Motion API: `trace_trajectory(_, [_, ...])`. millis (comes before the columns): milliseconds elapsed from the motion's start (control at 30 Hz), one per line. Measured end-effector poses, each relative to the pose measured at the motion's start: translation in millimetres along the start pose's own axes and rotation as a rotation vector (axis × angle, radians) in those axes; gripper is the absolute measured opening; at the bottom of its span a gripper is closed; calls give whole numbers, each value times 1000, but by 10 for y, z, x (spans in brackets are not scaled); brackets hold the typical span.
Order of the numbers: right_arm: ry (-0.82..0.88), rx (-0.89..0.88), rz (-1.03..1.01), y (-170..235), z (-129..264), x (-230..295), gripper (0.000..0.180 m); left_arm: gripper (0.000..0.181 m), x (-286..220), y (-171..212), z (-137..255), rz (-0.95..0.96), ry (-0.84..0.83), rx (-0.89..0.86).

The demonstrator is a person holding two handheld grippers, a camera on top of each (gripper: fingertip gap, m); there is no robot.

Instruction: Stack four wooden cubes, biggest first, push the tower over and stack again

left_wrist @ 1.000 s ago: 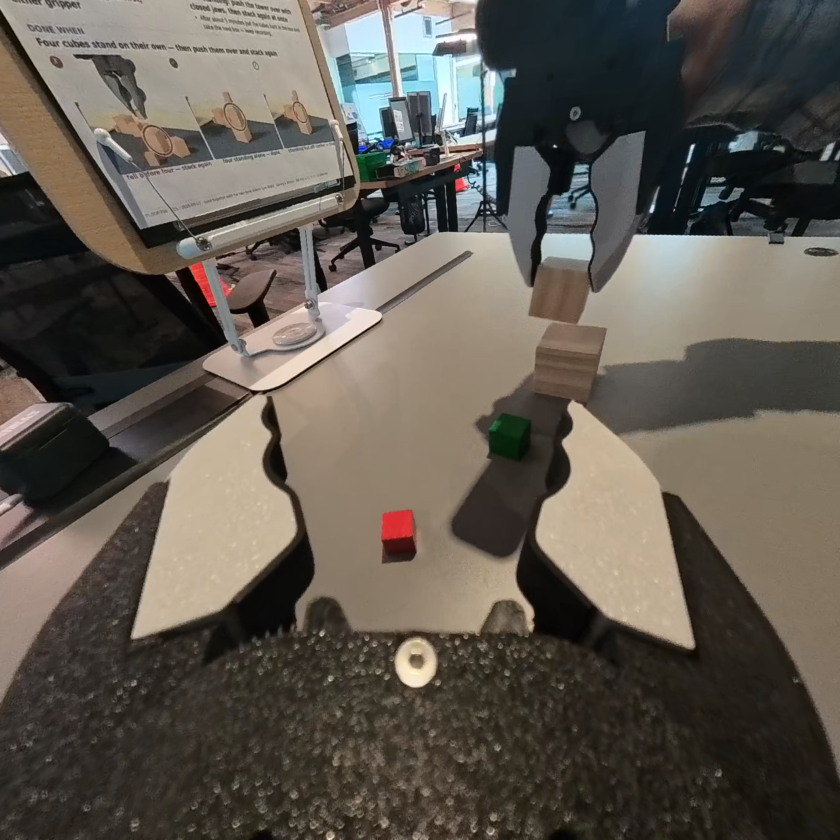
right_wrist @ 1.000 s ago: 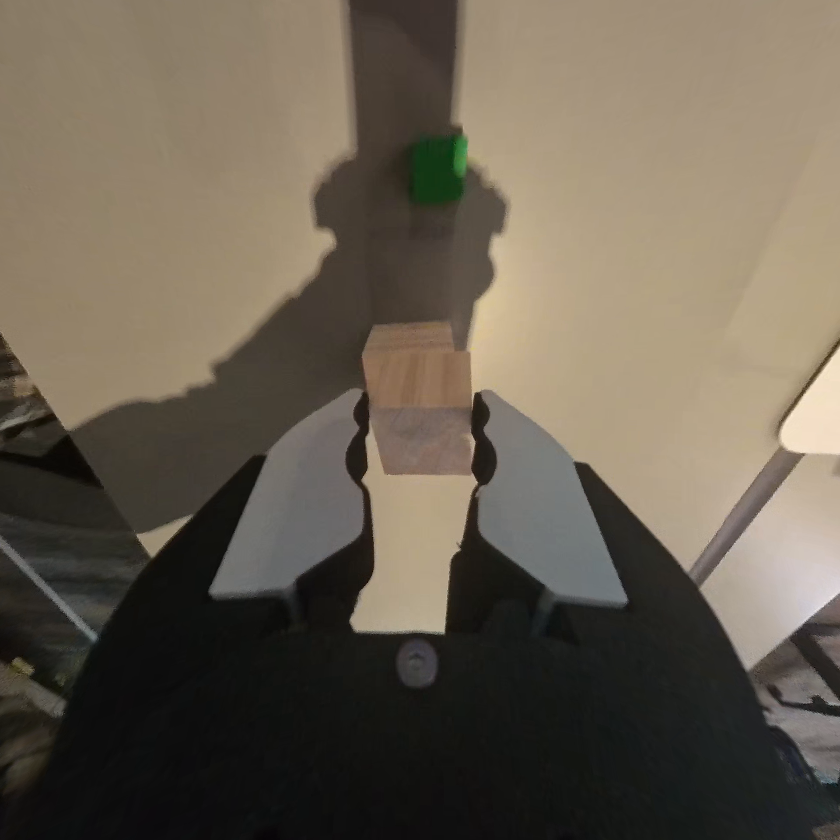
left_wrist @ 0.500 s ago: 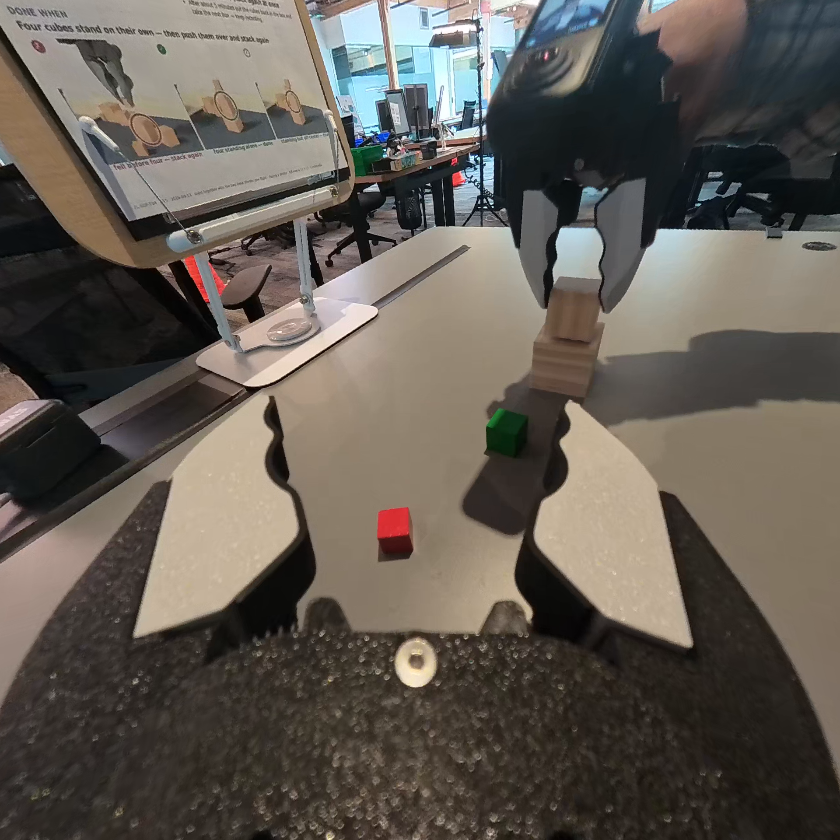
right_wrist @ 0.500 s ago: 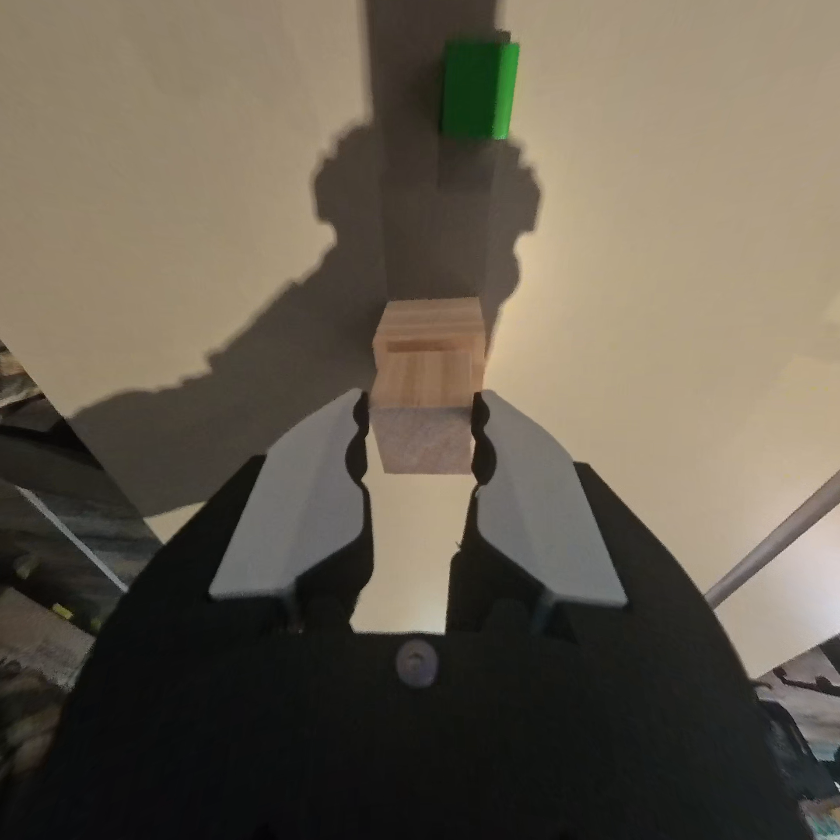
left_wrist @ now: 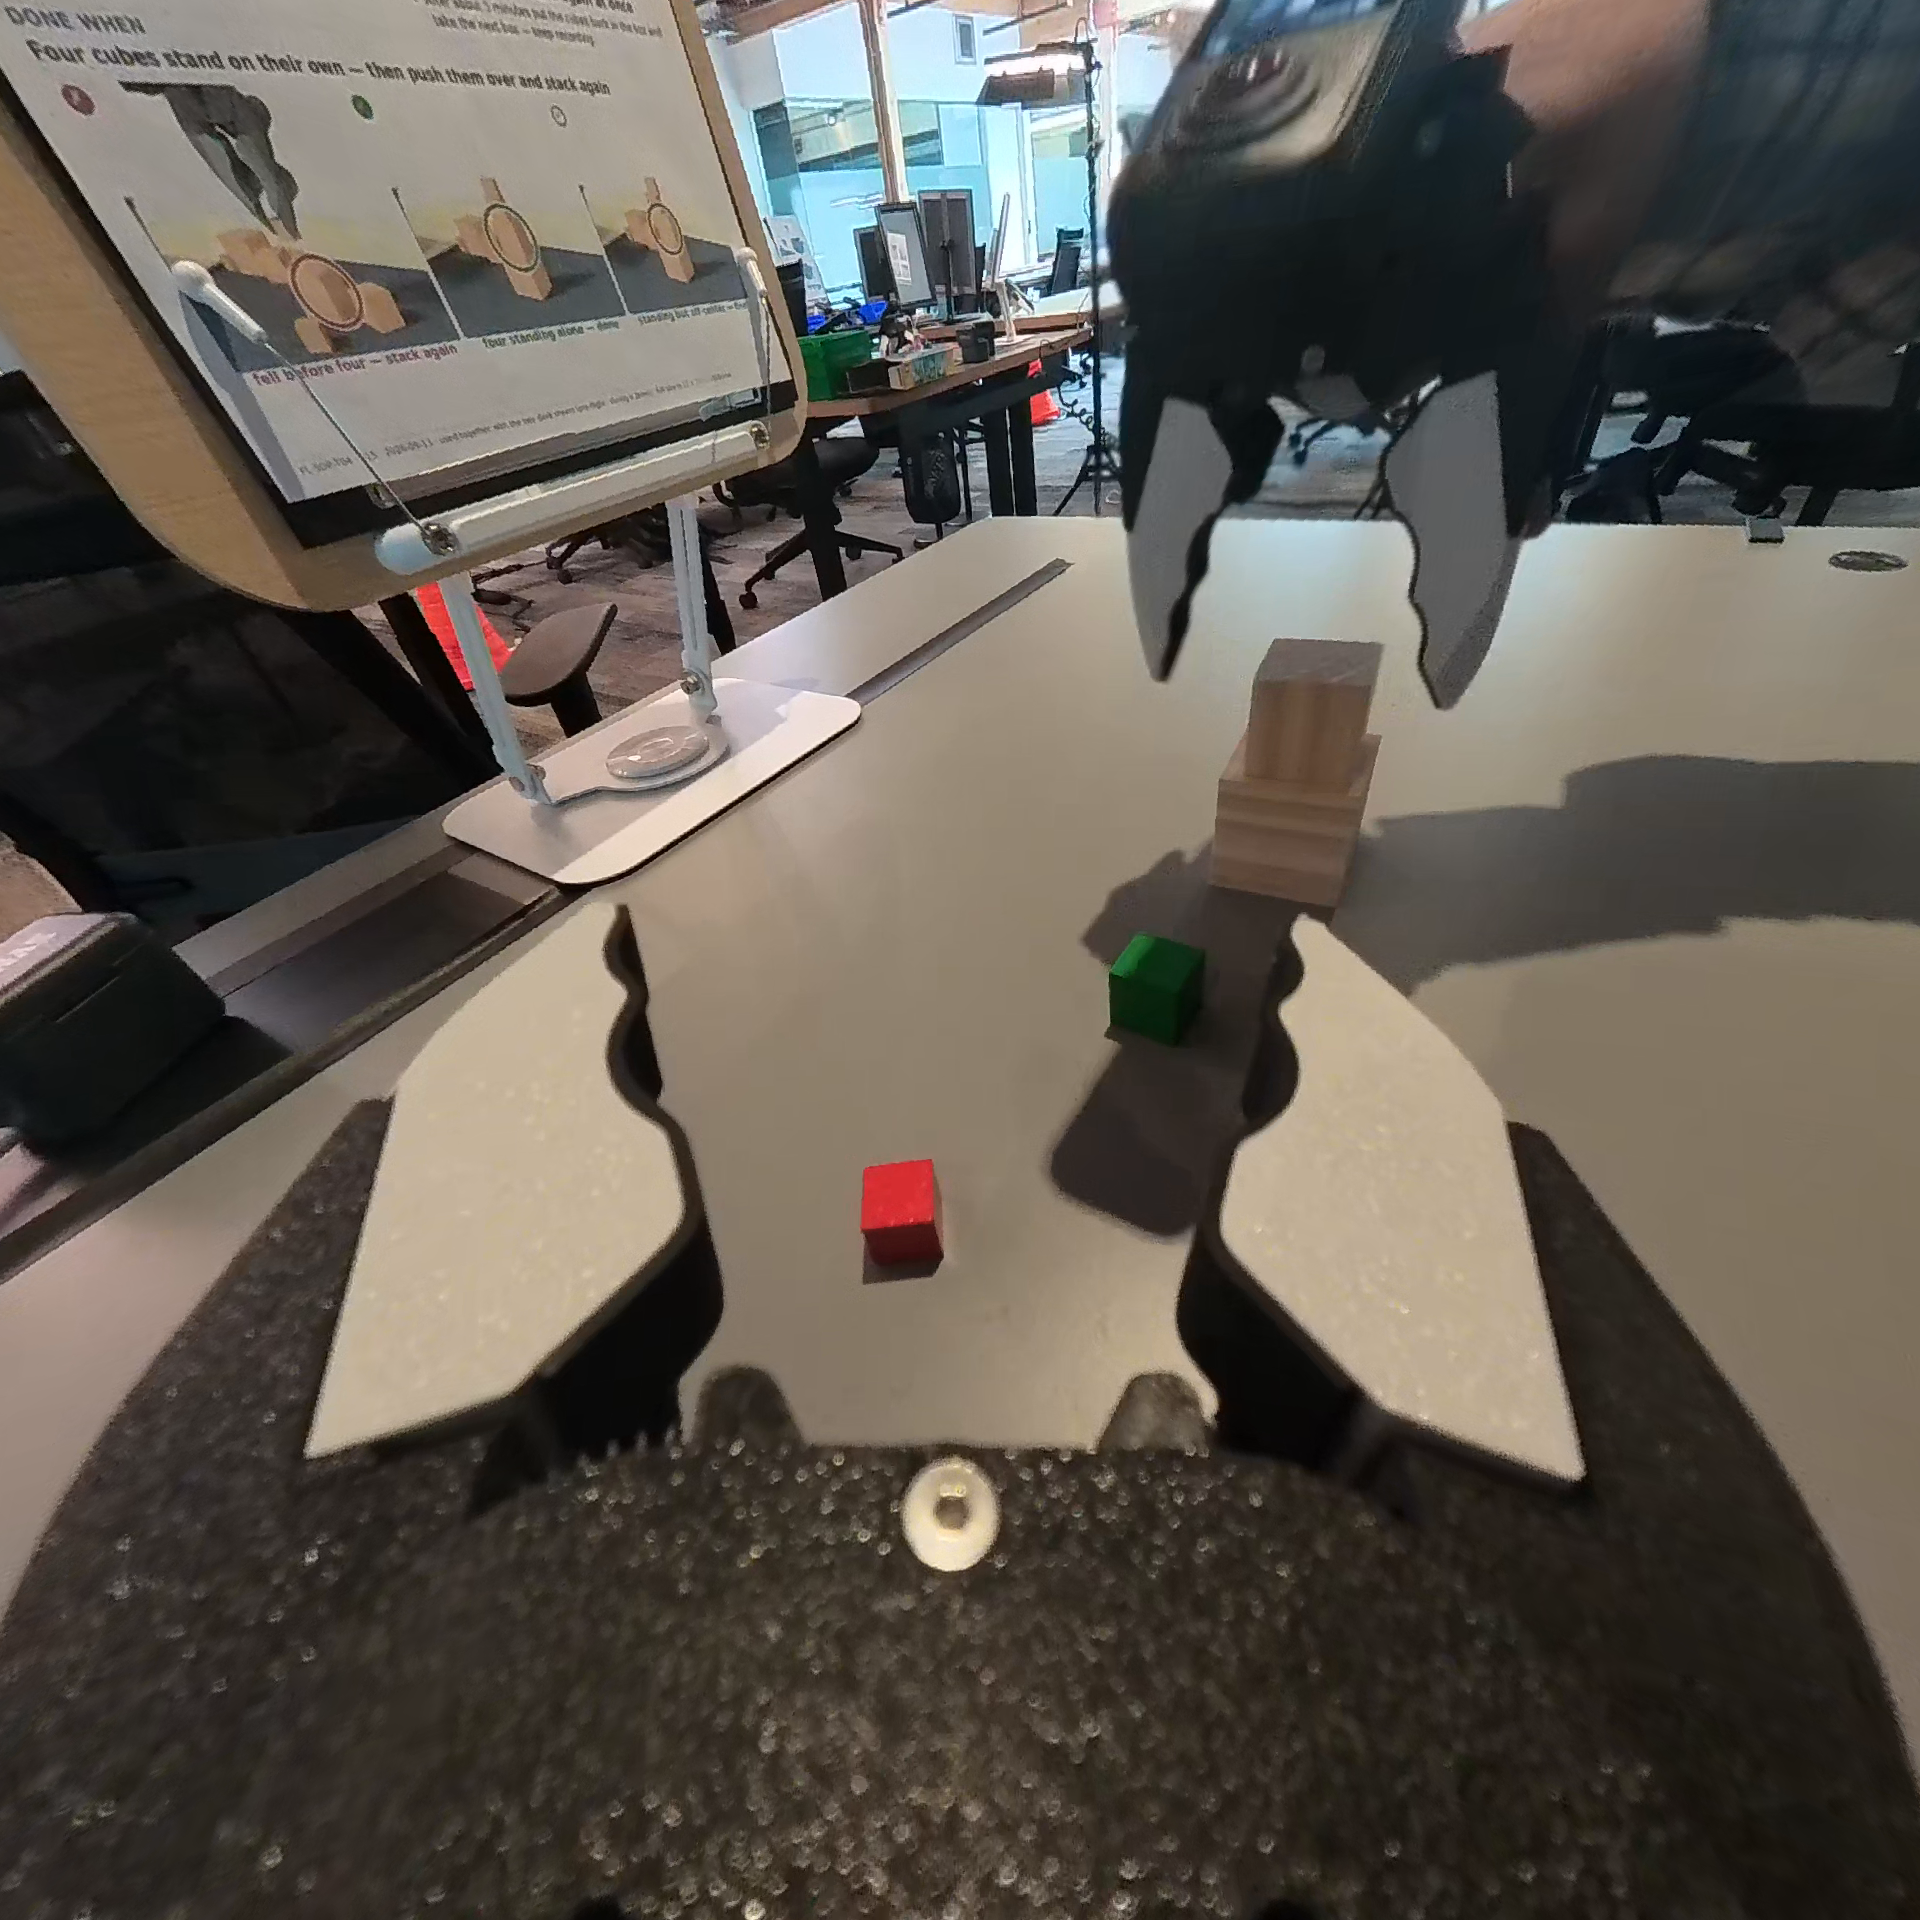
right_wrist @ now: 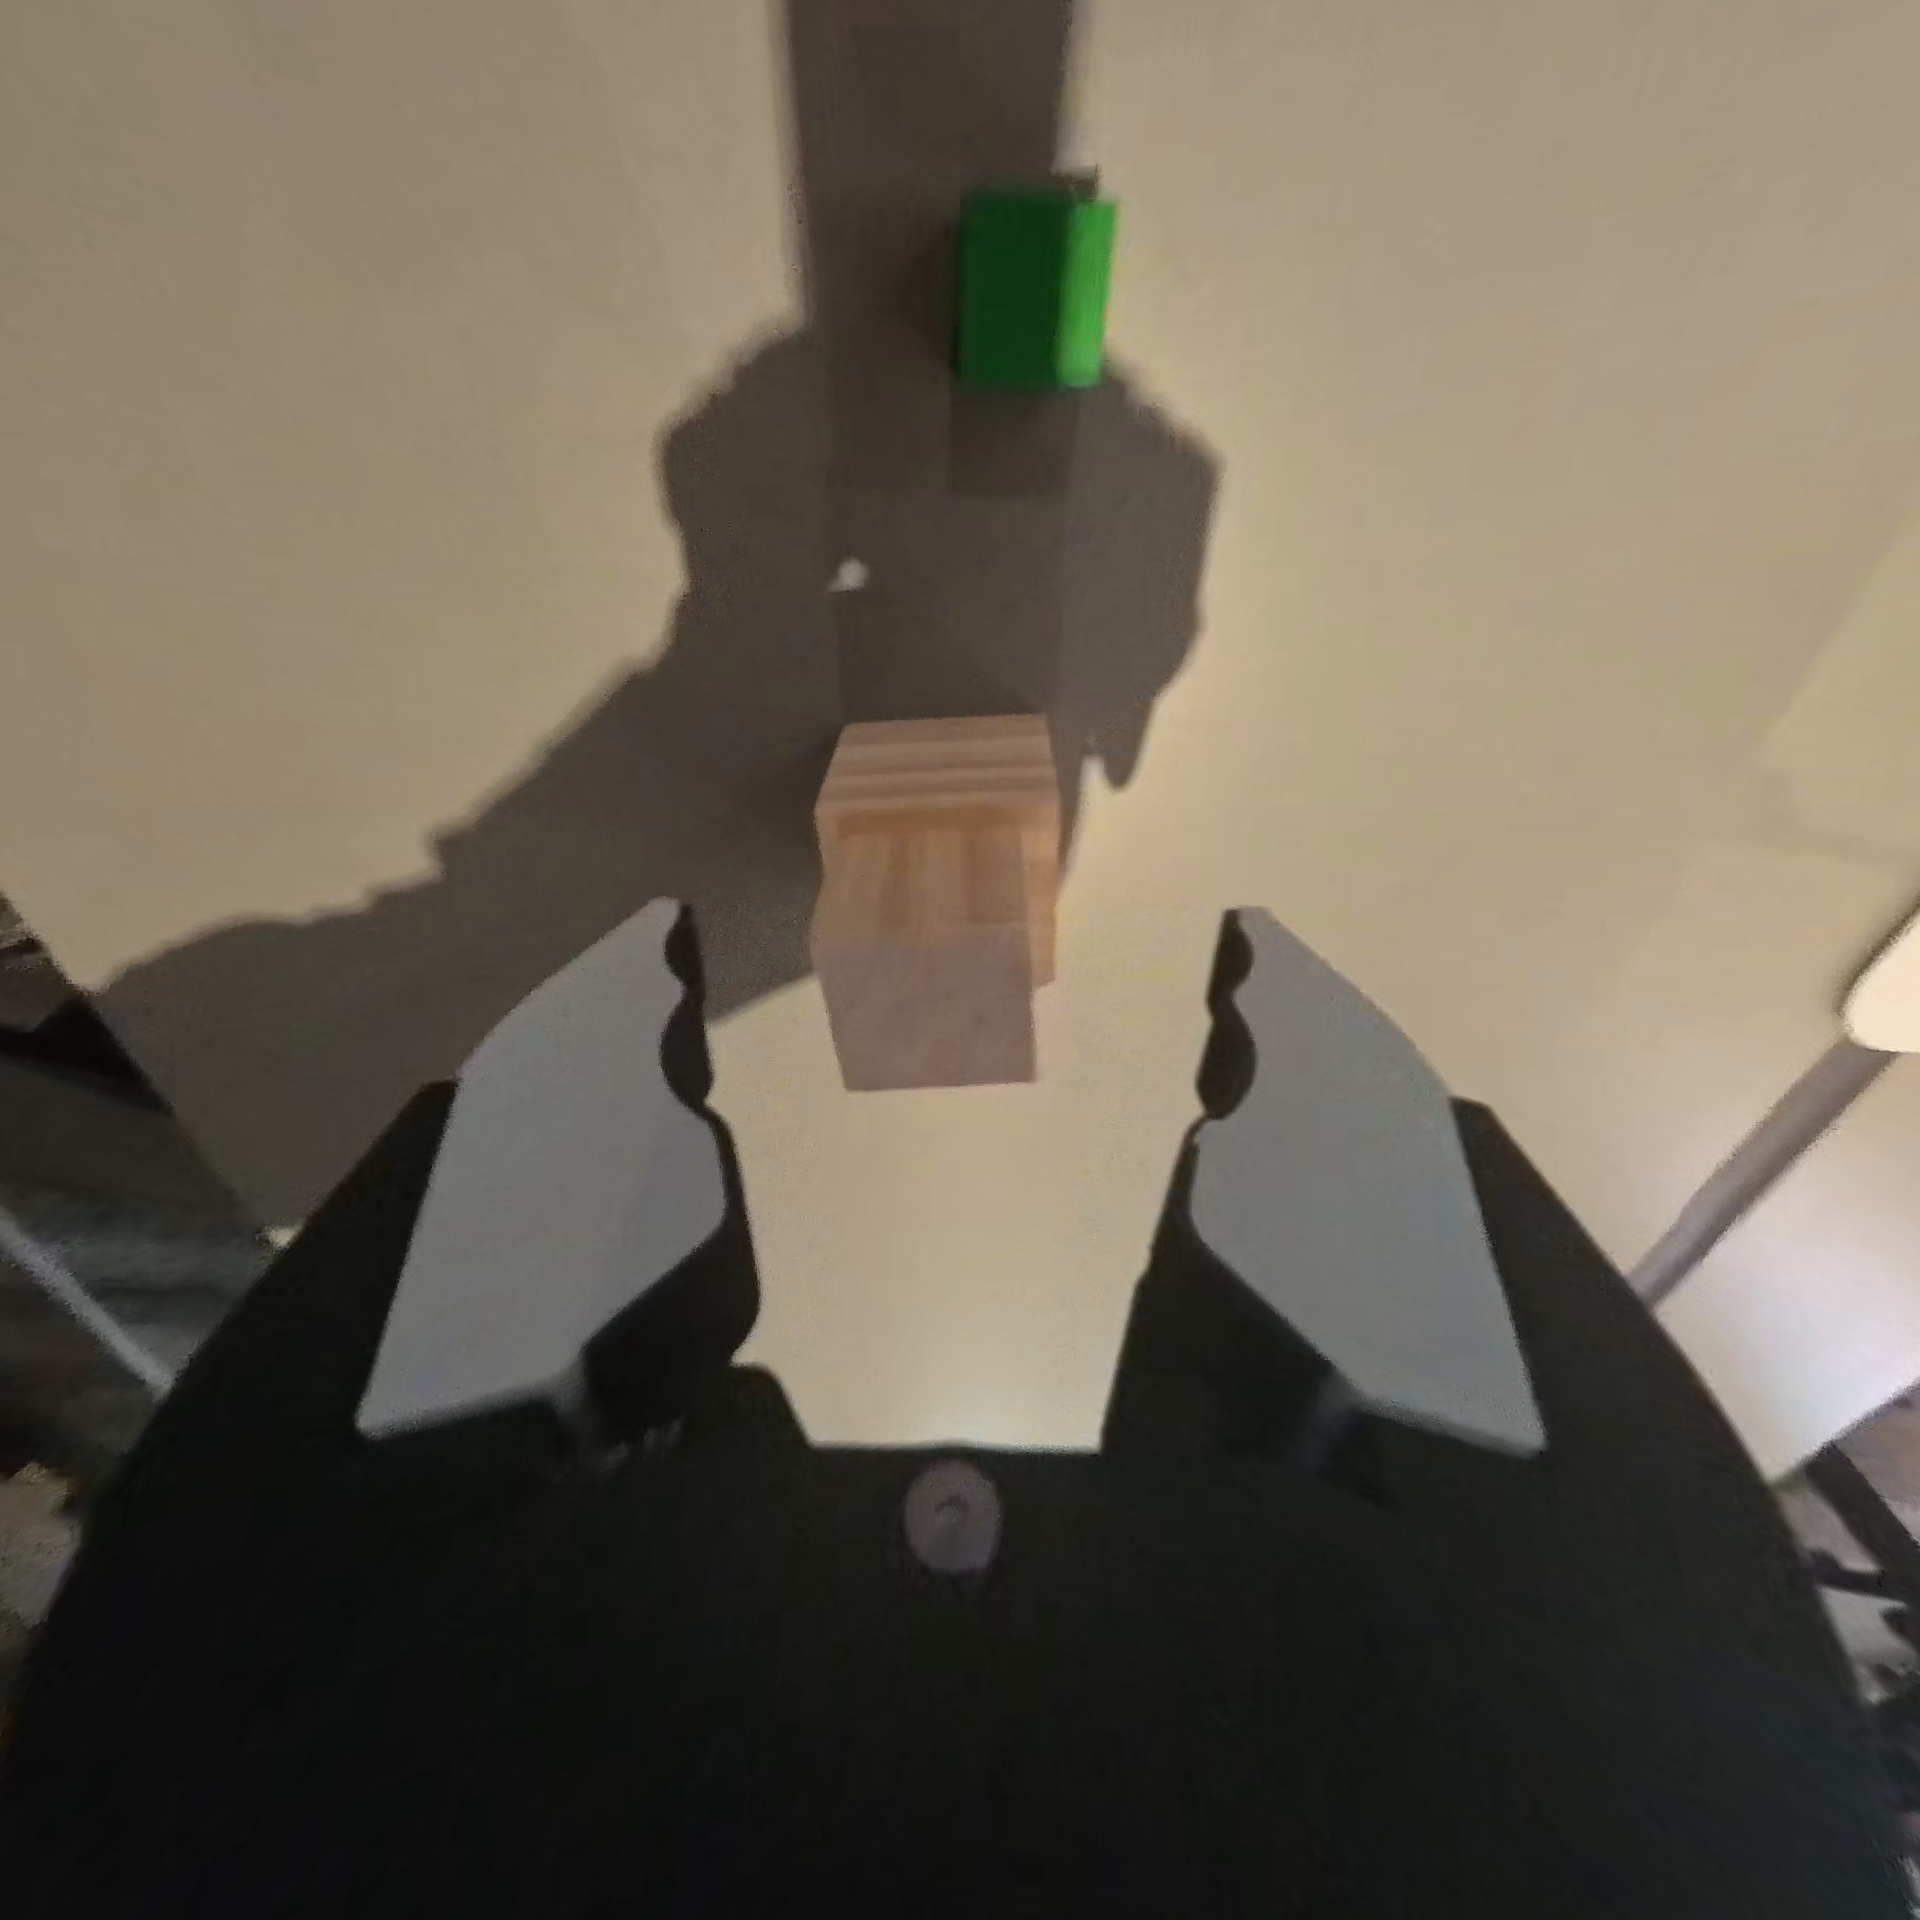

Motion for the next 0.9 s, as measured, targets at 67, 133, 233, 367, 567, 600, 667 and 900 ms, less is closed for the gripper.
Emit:
trace_trajectory(67, [68, -89, -8, -29, 156, -23, 99, 112, 14, -12, 21, 0, -8, -10])
trace_trajectory(133, [136, -218, -39, -101, 327, -41, 98, 112, 40, -26, 52, 7, -17, -27])
trace_trajectory(233, [183, -338, -102, -256, 435, -57, 90, 112, 84, -41, 107, 24, -30, -55])
trace_trajectory(367, [144, -311, -112, -496, 275, -54, 82, 111, 128, -55, 169, 36, -51, -81])
trace_trajectory(567, [82, -147, -82, -733, -159, -84, 72, 111, 139, -57, 177, 34, -60, -78])
trace_trajectory(600, [74, -123, -78, -756, -223, -91, 71, 111, 138, -60, 177, 32, -61, -76])
trace_trajectory(667, [55, -94, -74, -792, -326, -105, 68, 111, 138, -67, 184, 28, -65, -76])
trace_trajectory(900, [4, -33, -65, -879, -537, -129, 55, 111, 136, -84, 193, 24, -69, -79])
Point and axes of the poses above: each gripper's, where its closed fingertips meet, z back along the fingers, y out of its underside, x = y × z across the jaws, the point moved 9 cm from there along z, back along the fingers, and after that the axes turned 1 degree about x, right-handed, at the moved point
